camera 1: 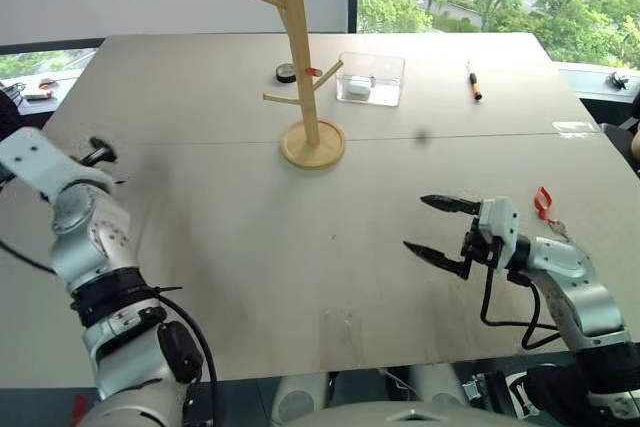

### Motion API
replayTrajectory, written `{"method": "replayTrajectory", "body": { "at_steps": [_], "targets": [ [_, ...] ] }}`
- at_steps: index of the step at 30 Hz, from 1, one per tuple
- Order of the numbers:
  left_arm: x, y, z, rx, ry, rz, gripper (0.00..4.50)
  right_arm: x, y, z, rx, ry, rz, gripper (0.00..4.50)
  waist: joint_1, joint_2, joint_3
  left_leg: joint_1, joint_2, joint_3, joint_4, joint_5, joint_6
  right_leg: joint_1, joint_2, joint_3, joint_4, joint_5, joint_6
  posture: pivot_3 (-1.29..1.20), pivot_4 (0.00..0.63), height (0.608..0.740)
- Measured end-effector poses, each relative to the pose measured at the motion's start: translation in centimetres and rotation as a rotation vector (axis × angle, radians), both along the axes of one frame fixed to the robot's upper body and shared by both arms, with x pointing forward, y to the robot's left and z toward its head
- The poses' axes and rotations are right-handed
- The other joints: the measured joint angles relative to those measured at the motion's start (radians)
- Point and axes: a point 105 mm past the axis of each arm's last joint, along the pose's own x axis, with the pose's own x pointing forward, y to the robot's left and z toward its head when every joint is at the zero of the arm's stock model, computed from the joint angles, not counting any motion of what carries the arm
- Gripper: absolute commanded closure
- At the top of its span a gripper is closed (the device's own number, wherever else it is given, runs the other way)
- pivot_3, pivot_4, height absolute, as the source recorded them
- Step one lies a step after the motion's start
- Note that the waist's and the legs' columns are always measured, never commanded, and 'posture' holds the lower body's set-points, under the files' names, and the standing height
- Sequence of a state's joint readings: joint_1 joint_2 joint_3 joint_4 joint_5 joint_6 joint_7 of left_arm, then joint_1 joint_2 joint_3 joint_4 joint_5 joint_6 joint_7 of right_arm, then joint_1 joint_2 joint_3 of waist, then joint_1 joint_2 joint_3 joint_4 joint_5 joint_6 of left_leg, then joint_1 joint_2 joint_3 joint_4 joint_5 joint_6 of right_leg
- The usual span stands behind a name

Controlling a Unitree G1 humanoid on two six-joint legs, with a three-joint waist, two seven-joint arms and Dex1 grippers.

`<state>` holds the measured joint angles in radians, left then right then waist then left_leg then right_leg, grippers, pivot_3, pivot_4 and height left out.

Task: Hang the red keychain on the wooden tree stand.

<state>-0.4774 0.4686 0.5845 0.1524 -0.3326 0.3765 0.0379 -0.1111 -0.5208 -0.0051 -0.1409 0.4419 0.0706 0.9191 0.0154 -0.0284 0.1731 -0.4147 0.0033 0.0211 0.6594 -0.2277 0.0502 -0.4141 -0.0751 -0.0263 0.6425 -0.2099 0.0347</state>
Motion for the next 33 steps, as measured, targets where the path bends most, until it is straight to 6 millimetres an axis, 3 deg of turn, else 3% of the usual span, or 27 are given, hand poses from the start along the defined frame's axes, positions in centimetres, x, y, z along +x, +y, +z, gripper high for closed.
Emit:
{"method": "replayTrajectory", "body": {
  "at_steps": [2, 4, 6, 11, 14, 18, 22, 26, 33],
  "targets": [
    [0.5, -4.7, 0.7, 0.093, -0.045, -0.249, 0.06, 1.7, -1.8, 1.8, 0.1, -0.019, -0.147, 0.0, -0.002, 0.0, 0.0, 0.0, 0.0, 0.0, -0.001, 0.0, 0.0, 0.0, 0.0, 0.004, 0.0, 0.0, 0.0, 0.0, 0.15, 0.74],
    [0.5, -6.7, 0.5, 0.119, -0.05, -0.354, 0.06, 2.3, -2.7, 2.6, 0.132, -0.028, -0.21, 0.0, -0.003, 0.0, 0.0, 0.001, 0.001, 0.0, -0.001, 0.0, 0.0, 0.0, 0.0, 0.004, 0.0, 0.0, 0.0, 0.0, 0.15, 0.74],
    [-0.9, -11.2, -1.3, 0.162, -0.022, -0.59, 0.06, 3.2, -5.1, 3.0, 0.169, -0.011, -0.352, 0.0, -0.004, 0.002, -0.001, 0.001, 0.0, 0.003, -0.004, -0.001, 0.0, -0.001, -0.001, 0.007, -0.001, 0.0, -0.001, 0.0, 0.15, 0.74],
    [-4.8, -18.2, -4.3, 0.259, -0.008, -0.989, 0.06, 3.9, -9.8, 3.0, 0.06, 0.104, -0.54, 0.0, -0.002, 0.004, 0.0, 0.001, 0.0, 0.003, -0.004, -0.001, 0.0, -0.002, -0.001, 0.008, -0.001, -0.003, -0.005, 0.0, 0.15, 0.74],
    [-6.8, -20.1, -5.4, 0.28, -0.023, -1.149, 0.06, 4.3, -11.9, 3.5, 0.038, 0.154, -0.646, 0.0, -0.002, 0.005, -0.001, 0.001, 0.001, 0.003, -0.004, 0.0, 0.0, -0.002, 0.001, 0.008, -0.001, -0.003, -0.006, 0.0, 0.15, 0.74],
    [-10.9, -22.6, -8.0, 0.37, -0.023, -1.413, 0.06, 4.6, -13.1, 2.2, 0.016, 0.306, -0.794, 0.0, -0.003, 0.006, -0.001, 0.0, 0.002, 0.006, -0.004, -0.001, 0.001, -0.004, 0.002, 0.01, -0.001, -0.003, -0.006, 0.0, 0.15, 0.74],
    [-13.2, -23.6, -9.2, 0.448, -0.045, -1.537, 0.06, 4.3, -13.2, 1.3, -0.008, 0.395, -0.868, 0.0, 0.001, 0.007, -0.001, -0.001, 0.002, 0.006, -0.004, -0.001, 0.001, -0.005, 0.003, 0.009, -0.002, -0.003, -0.006, 0.0, 0.15, 0.74],
    [-14.7, -23.5, -10.9, 0.499, -0.039, -1.59, 0.06, 3.2, -13.0, 0.1, -0.027, 0.463, -0.913, 0.0, -0.001, 0.007, -0.001, -0.001, 0.002, 0.006, -0.004, -0.001, 0.001, -0.005, 0.004, 0.009, -0.002, -0.003, -0.005, 0.0, 0.15, 0.74],
    [-15.1, -23.7, -12.1, 0.53, -0.035, -1.622, 0.06, 1.7, -14.5, -2.1, -0.071, 0.532, -0.992, 0.0, -0.002, 0.007, -0.001, 0.0, 0.002, 0.007, -0.004, -0.001, 0.001, -0.005, 0.008, 0.007, -0.001, -0.005, -0.002, 0.0, 0.15, 0.74]
  ]
}}
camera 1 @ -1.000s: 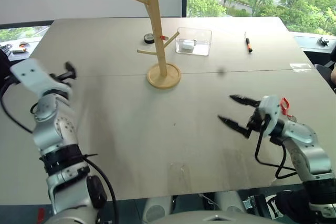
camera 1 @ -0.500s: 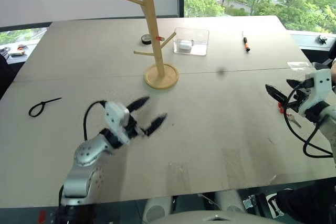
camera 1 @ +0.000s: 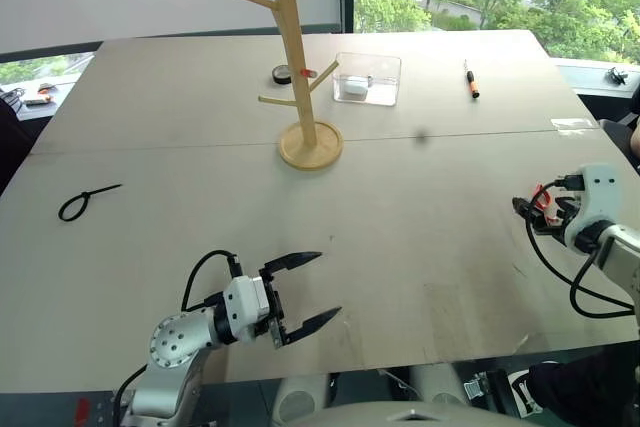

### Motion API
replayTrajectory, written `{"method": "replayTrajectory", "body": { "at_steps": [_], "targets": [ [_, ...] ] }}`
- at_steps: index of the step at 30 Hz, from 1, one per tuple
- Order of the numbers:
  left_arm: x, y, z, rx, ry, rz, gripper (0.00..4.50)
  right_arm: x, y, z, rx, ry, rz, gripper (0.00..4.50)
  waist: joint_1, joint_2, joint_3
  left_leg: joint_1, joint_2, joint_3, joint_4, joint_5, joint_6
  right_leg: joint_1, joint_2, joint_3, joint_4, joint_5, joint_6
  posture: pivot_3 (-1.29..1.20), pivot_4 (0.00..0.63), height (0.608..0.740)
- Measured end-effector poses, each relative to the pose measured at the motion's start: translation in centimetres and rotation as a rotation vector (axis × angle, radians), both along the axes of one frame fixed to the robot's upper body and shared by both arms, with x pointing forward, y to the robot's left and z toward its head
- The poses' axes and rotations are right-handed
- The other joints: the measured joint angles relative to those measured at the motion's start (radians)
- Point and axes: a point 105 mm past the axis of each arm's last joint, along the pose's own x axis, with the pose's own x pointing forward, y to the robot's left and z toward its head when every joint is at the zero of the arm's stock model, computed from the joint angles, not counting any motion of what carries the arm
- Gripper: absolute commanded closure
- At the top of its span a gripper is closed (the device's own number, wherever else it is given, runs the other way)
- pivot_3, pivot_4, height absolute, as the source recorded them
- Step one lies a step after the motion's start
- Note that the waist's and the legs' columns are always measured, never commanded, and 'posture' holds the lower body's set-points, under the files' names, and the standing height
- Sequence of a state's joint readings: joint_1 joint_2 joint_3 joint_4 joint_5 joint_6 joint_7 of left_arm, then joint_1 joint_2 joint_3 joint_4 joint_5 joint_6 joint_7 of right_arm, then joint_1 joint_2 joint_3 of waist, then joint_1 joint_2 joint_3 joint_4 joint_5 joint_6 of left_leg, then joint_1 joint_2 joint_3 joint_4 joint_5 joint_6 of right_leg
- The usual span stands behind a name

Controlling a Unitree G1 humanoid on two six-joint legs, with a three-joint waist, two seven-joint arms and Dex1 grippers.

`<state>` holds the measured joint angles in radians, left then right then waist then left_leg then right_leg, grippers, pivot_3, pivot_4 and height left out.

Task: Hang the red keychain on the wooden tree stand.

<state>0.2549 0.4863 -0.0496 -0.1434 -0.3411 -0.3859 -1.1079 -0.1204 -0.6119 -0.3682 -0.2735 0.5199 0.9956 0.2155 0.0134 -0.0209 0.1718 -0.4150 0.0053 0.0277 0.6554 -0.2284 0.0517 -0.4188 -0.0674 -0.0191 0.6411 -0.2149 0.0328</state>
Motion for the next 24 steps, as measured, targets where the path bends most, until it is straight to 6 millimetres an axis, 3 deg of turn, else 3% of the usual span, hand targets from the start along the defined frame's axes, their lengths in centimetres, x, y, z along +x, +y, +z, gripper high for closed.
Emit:
{"method": "replayTrajectory", "body": {
  "at_steps": [8, 21, 22, 24],
  "targets": [
    [-0.1, -0.3, -0.3, 0.003, -0.015, -0.012, 0.06, -0.1, -0.1, -0.6, 0.002, 0.0, -0.007, 0.0, -0.001, 0.0, 0.0, 0.0, 0.0, 0.0, 0.0, 0.0, 0.0, 0.0, 0.001, -0.001, 0.0, 0.0, 0.001, 0.0, 0.15, 0.74],
    [0.1, -0.2, -0.4, -0.001, -0.02, 0.015, 0.06, 0.6, 1.6, -1.1, 0.028, -0.005, 0.034, 0.0, 0.0, 0.0, 0.0, 0.0, 0.001, 0.0, 0.0, 0.0, 0.0, 0.0, 0.001, -0.001, 0.0, -0.001, 0.001, 0.0, 0.15, 0.74],
    [0.2, -0.2, -0.4, -0.001, -0.02, 0.017, 0.0, 0.6, 1.6, -1.1, 0.03, -0.004, 0.034, 0.56, 0.0, 0.0, 0.0, 0.0, 0.001, 0.0, 0.0, 0.0, 0.0, 0.0, 0.001, -0.001, 0.0, -0.001, 0.001, 0.0, 0.15, 0.74],
    [0.2, -0.2, -0.4, -0.002, -0.022, 0.019, 0.0, 0.6, 1.6, -1.1, 0.032, -0.001, 0.032, 1.13, 0.0, 0.0, 0.0, 0.0, 0.001, 0.0, 0.0, 0.0, 0.0, 0.0, 0.001, -0.001, 0.0, -0.001, 0.001, 0.0, 0.15, 0.74]
  ]
}}
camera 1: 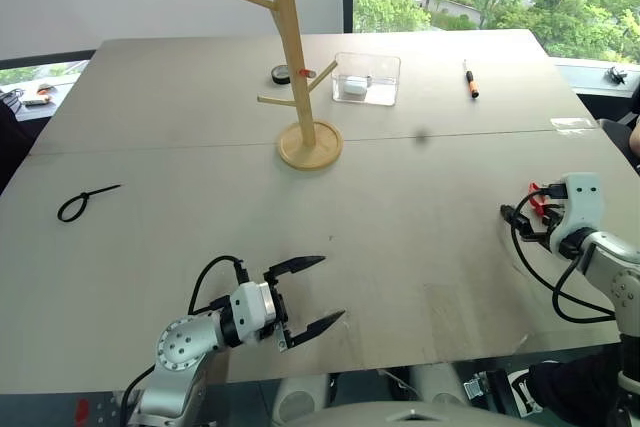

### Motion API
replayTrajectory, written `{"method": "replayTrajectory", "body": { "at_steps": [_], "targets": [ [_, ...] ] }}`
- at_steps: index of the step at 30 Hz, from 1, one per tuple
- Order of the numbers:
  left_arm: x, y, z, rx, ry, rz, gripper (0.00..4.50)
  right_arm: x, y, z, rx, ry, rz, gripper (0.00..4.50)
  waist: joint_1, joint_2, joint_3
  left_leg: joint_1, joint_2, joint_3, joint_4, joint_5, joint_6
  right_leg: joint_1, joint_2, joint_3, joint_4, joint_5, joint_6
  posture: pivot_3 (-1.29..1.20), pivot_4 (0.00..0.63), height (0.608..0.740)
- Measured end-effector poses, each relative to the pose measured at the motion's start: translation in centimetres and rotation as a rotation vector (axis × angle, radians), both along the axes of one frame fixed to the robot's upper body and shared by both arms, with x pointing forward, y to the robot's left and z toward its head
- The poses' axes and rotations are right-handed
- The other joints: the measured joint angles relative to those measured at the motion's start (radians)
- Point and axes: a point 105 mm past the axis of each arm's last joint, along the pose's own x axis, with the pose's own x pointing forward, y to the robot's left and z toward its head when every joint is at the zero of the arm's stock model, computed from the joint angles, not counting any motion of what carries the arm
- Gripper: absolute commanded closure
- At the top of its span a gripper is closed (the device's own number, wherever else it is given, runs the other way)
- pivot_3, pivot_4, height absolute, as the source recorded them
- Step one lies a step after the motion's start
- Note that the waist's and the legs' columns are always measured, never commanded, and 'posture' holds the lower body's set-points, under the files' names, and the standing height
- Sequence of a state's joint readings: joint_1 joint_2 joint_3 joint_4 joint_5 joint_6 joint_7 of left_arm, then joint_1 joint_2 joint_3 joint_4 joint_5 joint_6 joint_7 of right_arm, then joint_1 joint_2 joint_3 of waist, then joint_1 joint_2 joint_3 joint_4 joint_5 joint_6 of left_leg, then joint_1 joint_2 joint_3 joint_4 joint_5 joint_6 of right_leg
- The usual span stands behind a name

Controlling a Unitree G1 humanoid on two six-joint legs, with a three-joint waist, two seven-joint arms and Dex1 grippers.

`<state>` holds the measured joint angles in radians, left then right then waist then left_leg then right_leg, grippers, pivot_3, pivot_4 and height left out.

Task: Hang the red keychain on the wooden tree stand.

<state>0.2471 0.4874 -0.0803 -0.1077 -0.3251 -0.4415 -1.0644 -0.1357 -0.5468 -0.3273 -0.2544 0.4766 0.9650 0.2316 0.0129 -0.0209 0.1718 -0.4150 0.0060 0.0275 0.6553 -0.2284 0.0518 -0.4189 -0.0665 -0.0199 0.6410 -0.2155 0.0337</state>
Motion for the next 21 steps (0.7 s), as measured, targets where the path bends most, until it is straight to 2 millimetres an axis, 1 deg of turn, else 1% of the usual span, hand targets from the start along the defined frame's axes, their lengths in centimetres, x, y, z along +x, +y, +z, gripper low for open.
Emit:
{"method": "replayTrajectory", "body": {
  "at_steps": [1, 3, 6, 7, 13, 15, 16, 18, 19, 21],
  "targets": [
    [0.0, 0.0, 0.0, 0.0, -0.001, 0.001, 0.0, 0.0, 0.0, 0.0, 0.001, 0.002, -0.002, 1.69, 0.0, 0.0, 0.0, 0.0, 0.0, 0.0, 0.0, 0.0, 0.0, 0.0, 0.0, 0.0, 0.0, 0.0, 0.0, 0.0, 0.15, 0.74],
    [0.0, 0.0, 0.0, 0.001, -0.001, 0.002, 0.0, 0.0, -0.1, -0.1, 0.003, 0.005, -0.005, 2.6, 0.0, 0.0, 0.0, 0.0, 0.0, 0.0, 0.0, 0.0, 0.0, 0.0, 0.0, 0.0, 0.0, 0.0, 0.0, 0.0, 0.15, 0.74],
    [0.1, -0.2, 0.2, 0.003, -0.01, 0.001, 0.0, 0.0, 0.0, -0.1, 0.005, 0.008, -0.003, 4.24, 0.0, 0.0, 0.0, 0.0, 0.0, 0.0, 0.0, 0.0, 0.0, 0.0, 0.0, 0.0, 0.0, 0.0, 0.0, 0.0, 0.15, 0.74],
    [0.1, -0.3, 0.4, 0.004, -0.018, -0.002, 0.0, 0.0, 0.0, -0.1, 0.007, 0.007, -0.001, 4.44, 0.0, 0.0, 0.0, 0.0, 0.0, 0.0, 0.0, 0.0, 0.0, 0.0, 0.0, 0.0, 0.0, 0.0, 0.0, 0.0, 0.15, 0.74],
    [0.6, -0.4, 0.9, 0.001, -0.03, 0.009, 0.0, 0.0, 0.1, 0.0, 0.009, 0.001, 0.006, 4.44, 0.0, 0.0, 0.0, 0.0, 0.0, 0.0, 0.0, 0.0, 0.0, 0.0, 0.0, 0.0, 0.0, 0.0, 0.0, 0.0, 0.15, 0.74],
    [0.9, -0.4, 1.2, -0.007, -0.036, 0.024, 0.0, 0.2, 0.2, 0.3, 0.007, -0.025, 0.021, 4.44, 0.0, 0.0, 0.0, 0.0, 0.0, 0.0, 0.0, 0.0, 0.0, 0.0, 0.0, 0.0, 0.0, 0.0, 0.0, 0.0, 0.15, 0.74],
    [1.1, -0.4, 1.3, -0.015, -0.037, 0.039, 0.0, 0.4, 0.5, 0.9, 0.001, -0.062, 0.041, 4.44, 0.0, 0.0, 0.0, 0.0, 0.0, 0.0, 0.0, 0.0, 0.0, 0.0, 0.0, 0.0, 0.0, 0.0, 0.0, 0.0, 0.15, 0.74],
    [1.8, -0.5, 2.0, -0.044, -0.047, 0.087, 0.0, 1.2, 1.9, 3.4, -0.037, -0.205, 0.132, 4.44, -0.002, 0.001, 0.001, 0.0, 0.0, 0.0, 0.0, 0.0, 0.0, 0.0, 0.001, 0.0, 0.0, 0.0, 0.0, 0.0, 0.15, 0.74],
    [2.0, -0.4, 2.3, -0.052, -0.05, 0.1, 0.0, 1.3, 2.3, 4.0, -0.045, -0.234, 0.156, 4.44, -0.003, 0.001, 0.001, 0.0, 0.0, 0.0, 0.0, 0.0, 0.0, 0.0, 0.001, 0.0, 0.0, 0.0, 0.0, 0.0, 0.15, 0.74],
    [3.3, 0.0, 3.6, -0.106, -0.056, 0.186, 0.0, 2.1, 4.2, 6.7, -0.063, -0.366, 0.259, 4.44, -0.005, 0.001, 0.001, 0.0, 0.001, 0.0, 0.0, 0.0, 0.0, -0.001, 0.002, 0.0, 0.0, 0.0, 0.001, 0.0, 0.15, 0.74]
  ]
}}
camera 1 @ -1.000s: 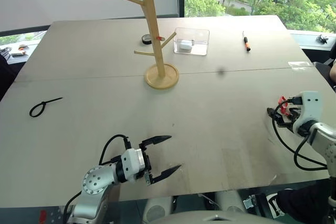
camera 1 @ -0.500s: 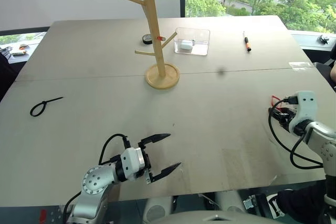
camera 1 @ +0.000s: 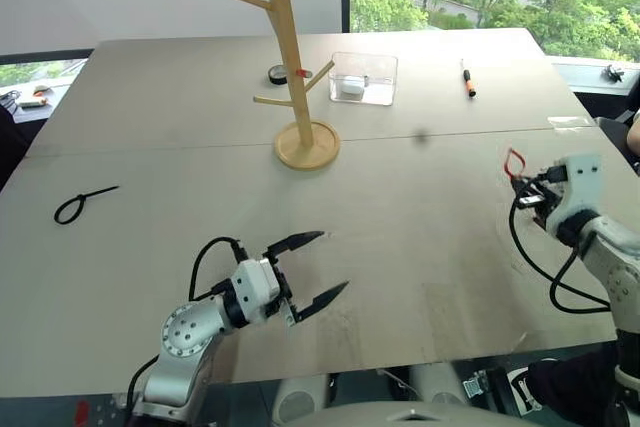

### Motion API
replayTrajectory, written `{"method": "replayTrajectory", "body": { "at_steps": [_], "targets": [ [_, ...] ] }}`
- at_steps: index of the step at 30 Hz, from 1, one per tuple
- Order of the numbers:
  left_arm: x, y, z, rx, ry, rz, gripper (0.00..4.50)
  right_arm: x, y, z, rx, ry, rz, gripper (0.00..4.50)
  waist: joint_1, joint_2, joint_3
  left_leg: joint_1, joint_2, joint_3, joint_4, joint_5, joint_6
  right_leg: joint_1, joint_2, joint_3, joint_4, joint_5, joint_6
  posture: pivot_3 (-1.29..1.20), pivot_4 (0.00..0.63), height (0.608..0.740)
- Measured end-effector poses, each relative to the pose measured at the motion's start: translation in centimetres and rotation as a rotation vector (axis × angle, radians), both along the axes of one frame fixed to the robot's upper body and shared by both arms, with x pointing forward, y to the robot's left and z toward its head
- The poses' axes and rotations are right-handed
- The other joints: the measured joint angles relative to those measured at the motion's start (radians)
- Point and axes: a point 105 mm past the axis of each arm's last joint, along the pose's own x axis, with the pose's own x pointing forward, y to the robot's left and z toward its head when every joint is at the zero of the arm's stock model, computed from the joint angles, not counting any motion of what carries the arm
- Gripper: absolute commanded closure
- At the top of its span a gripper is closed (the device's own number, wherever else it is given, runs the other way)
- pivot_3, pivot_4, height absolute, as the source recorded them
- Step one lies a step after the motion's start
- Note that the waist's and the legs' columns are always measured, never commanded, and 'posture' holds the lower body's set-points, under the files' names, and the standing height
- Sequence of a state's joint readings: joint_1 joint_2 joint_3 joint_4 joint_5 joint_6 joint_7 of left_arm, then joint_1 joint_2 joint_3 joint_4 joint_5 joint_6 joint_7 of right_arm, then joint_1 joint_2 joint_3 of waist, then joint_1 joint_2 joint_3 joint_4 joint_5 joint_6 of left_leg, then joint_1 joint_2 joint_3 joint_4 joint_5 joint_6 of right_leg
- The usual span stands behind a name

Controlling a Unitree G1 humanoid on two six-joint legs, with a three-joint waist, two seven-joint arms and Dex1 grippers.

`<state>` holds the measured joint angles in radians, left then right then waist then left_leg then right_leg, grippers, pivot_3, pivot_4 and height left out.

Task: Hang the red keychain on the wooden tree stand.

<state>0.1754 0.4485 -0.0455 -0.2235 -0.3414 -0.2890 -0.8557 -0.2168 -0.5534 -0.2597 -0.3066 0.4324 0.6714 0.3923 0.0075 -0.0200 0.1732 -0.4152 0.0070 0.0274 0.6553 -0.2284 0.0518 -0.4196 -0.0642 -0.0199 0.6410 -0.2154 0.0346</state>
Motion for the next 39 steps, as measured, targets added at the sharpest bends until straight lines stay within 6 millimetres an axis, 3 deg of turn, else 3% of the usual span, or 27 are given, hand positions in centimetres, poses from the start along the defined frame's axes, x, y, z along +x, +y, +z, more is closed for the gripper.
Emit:
{"method": "replayTrajectory", "body": {
  "at_steps": [2, 6, 10, 13, 15, 19, 23, 39],
  "targets": [
    [1.5, 0.5, 2.3, -0.058, -0.039, 0.083, 0.0, 0.3, 2.6, 3.2, -0.032, -0.15, 0.119, 4.44, 0.001, 0.0, 0.0, 0.0, 0.0, -0.001, 0.0, 0.0, 0.0, 0.0, 0.001, -0.001, 0.0, 0.001, 0.002, 0.0, 0.15, 0.74],
    [3.9, 1.8, 5.7, -0.141, -0.05, 0.241, 0.0, 0.3, 7.2, 6.8, -0.066, -0.334, 0.317, 4.44, 0.004, 0.0, 0.0, 0.0, 0.0, -0.002, 0.0, 0.0, 0.0, 0.001, 0.002, -0.001, 0.0, 0.002, 0.004, 0.0, 0.15, 0.74],
    [5.9, 3.6, 10.1, -0.235, -0.095, 0.404, 0.0, -0.6, 12.4, 8.3, -0.114, -0.471, 0.528, 4.44, 0.004, -0.001, 0.0, 0.0, 0.0, -0.003, 0.0, 0.0, 0.0, 0.001, 0.002, -0.001, 0.0, 0.003, 0.003, 0.0, 0.15, 0.74],
    [7.0, 4.5, 11.6, -0.282, -0.051, 0.512, 0.0, -0.9, 16.1, 8.7, -0.159, -0.566, 0.658, 4.44, 0.003, -0.001, 0.0, 0.0, 0.0, -0.003, 0.0, 0.0, 0.0, 0.002, 0.002, -0.001, 0.0, 0.005, 0.0, 0.0, 0.15, 0.74],
    [7.1, 4.3, 11.5, -0.283, -0.009, 0.53, 0.0, -1.1, 17.5, 8.7, -0.17, -0.604, 0.704, 4.44, 0.003, -0.002, 0.0, 0.0, -0.001, -0.003, 0.0, 0.0, -0.001, 0.002, 0.002, -0.001, 0.0, 0.005, 0.0, 0.0, 0.15, 0.74],
    [7.5, 4.8, 11.3, -0.284, 0.067, 0.571, 0.0, 0.1, 19.5, 8.7, -0.193, -0.66, 0.729, 4.44, 0.003, -0.002, 0.001, 0.0, -0.001, -0.003, 0.001, 0.001, -0.001, 0.002, 0.002, -0.002, 0.001, 0.005, 0.0, 0.0, 0.15, 0.74],
    [7.4, 4.1, 12.6, -0.285, 0.066, 0.541, 0.0, 0.6, 21.6, 9.0, -0.187, -0.711, 0.764, 4.44, 0.004, -0.002, 0.001, 0.0, -0.001, -0.005, 0.001, 0.002, -0.003, 0.002, 0.002, -0.003, 0.001, 0.005, -0.001, 0.0, 0.15, 0.74],
    [6.6, 2.6, 13.3, -0.196, 0.071, 0.378, 0.0, 3.7, 24.4, 8.3, -0.126, -0.672, 0.761, 4.44, -0.005, -0.002, 0.001, 0.0, -0.001, -0.005, -0.001, 0.003, -0.006, 0.002, 0.002, -0.003, 0.001, 0.005, -0.001, 0.0, 0.15, 0.74]
  ]
}}
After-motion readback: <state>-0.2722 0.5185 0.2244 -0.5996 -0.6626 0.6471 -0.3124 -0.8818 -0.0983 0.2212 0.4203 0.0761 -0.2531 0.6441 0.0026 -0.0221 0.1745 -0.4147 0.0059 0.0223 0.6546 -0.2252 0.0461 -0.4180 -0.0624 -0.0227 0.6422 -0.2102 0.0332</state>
